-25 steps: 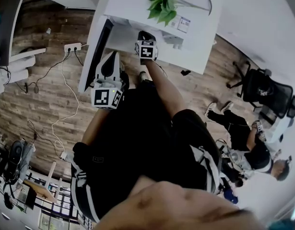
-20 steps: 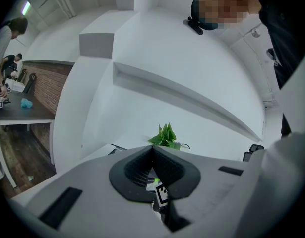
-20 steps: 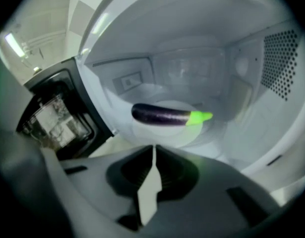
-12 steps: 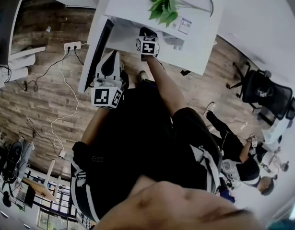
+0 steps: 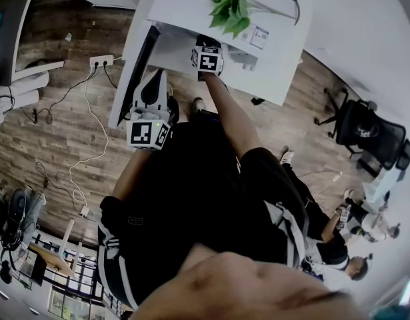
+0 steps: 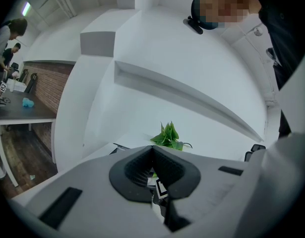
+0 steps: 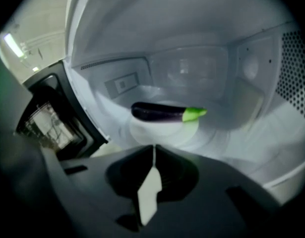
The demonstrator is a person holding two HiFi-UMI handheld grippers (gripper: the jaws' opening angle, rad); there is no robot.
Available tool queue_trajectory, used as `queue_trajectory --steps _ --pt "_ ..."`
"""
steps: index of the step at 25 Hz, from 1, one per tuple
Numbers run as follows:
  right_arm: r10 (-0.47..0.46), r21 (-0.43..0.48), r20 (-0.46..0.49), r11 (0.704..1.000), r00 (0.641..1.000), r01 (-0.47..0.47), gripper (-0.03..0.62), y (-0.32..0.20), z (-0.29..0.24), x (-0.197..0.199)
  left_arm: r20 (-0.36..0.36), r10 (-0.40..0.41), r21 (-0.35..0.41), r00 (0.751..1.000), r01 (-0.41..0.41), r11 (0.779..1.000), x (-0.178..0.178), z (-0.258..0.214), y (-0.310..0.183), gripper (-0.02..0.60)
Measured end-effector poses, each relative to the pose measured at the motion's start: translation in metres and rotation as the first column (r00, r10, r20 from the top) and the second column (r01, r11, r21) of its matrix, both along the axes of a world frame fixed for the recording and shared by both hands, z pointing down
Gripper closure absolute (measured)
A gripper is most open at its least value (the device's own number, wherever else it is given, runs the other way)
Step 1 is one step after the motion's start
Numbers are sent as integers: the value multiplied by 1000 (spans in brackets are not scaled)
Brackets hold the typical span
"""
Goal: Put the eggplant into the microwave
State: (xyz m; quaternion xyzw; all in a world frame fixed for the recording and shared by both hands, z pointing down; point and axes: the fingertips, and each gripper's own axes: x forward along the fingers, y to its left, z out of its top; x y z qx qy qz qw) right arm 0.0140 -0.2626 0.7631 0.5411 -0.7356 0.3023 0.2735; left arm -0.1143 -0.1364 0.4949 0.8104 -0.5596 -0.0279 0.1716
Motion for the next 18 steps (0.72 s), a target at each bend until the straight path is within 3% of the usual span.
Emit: queue_trajectory --steps 18 --pt "-2 30 17 1000 1000 2 553 23 -22 3 -4 13 27 1000 -13 1000 7 -8 0 549"
